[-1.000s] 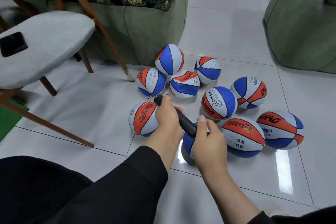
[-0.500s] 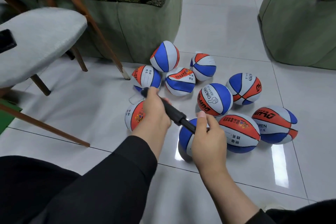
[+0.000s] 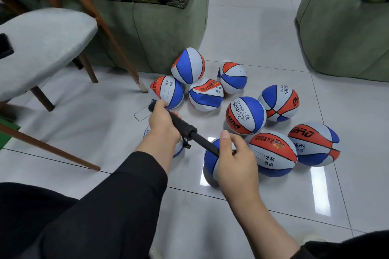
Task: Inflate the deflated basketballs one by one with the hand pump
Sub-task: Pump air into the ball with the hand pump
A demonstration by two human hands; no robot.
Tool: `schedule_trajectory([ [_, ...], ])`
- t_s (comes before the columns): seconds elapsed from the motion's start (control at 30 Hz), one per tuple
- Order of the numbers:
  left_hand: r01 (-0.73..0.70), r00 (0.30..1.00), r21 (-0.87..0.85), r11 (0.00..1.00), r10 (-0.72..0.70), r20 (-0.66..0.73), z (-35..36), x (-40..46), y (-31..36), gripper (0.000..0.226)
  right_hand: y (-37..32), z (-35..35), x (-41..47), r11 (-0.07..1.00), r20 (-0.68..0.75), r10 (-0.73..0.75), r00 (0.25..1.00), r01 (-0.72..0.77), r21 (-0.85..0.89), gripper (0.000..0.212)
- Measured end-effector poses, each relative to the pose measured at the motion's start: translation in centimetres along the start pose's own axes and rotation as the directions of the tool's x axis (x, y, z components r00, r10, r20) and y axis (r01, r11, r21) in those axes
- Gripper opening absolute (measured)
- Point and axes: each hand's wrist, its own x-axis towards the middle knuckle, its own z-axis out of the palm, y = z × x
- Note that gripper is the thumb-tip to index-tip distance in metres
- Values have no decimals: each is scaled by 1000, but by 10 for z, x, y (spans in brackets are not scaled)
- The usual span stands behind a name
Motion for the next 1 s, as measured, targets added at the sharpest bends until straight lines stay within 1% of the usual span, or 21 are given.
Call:
schedule_trajectory([
  [0.1, 8, 1000, 17, 1000, -9, 16, 4, -4, -6, 18, 1, 2, 2, 1000, -9, 16, 1000, -16, -19, 34],
  [0.2, 15, 999, 21, 1000, -16, 51, 11, -21, -28, 22, 1, 7, 8, 999, -35, 48, 998, -48, -10, 39],
  [0.37, -4, 999, 48, 999, 1, 50, 12, -32, -48, 26, -1, 11, 12, 999, -21, 44, 999, -44, 10, 40],
  [0.47, 35, 997, 75, 997, -40, 61, 12, -29, -38, 23, -5, 13, 10, 999, 30, 25, 999, -24, -28, 35],
  [0.53, 64, 997, 74, 995, -67, 39, 10, -25, -28, 21, -5, 11, 8, 1000, 32, 16, 999, -15, -25, 32],
  [0.63, 20, 1000, 11, 1000, -20, 6, 4, -10, -7, 17, 1, 3, 5, 1000, 5, 14, 1000, -14, -12, 33],
  [0.77, -19, 1000, 11, 1000, 19, -25, 1, 2, 15, 16, 5, -4, 1, 1000, 15, 8, 1000, -7, -7, 34],
  [0.93, -16, 1000, 3, 1000, 16, -26, 3, -3, 12, 16, 5, -1, 4, 1000, -16, 15, 1000, -15, 3, 37],
  [1.0, 1, 1000, 7, 1000, -1, -4, 5, -6, 2, 17, 3, 1, 5, 1000, -20, 16, 1000, -16, 4, 33],
])
